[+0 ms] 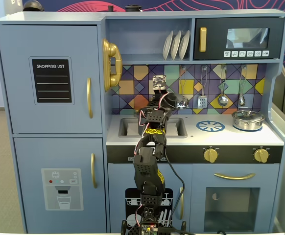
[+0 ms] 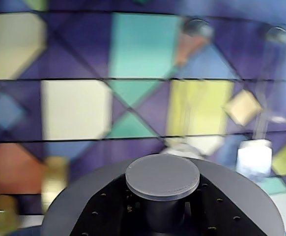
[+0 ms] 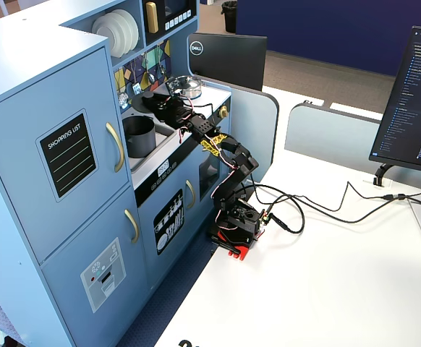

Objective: Take off the lid from the gray recipient and place it on the counter

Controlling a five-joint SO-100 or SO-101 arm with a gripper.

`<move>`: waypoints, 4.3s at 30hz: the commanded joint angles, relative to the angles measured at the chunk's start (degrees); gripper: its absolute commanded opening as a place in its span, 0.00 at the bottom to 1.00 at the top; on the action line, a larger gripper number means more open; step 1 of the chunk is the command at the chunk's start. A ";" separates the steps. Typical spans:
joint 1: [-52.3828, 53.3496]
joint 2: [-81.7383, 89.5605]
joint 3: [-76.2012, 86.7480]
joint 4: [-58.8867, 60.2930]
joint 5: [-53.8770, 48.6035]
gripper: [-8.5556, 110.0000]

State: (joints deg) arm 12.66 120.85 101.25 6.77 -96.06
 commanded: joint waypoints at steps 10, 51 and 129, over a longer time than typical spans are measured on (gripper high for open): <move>13.18 0.97 -4.66 -0.18 2.55 0.07; 21.36 -13.27 15.56 -21.62 3.16 0.07; -18.98 59.24 70.84 70.14 19.42 0.09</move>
State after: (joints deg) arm -6.68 179.03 172.09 68.91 -77.43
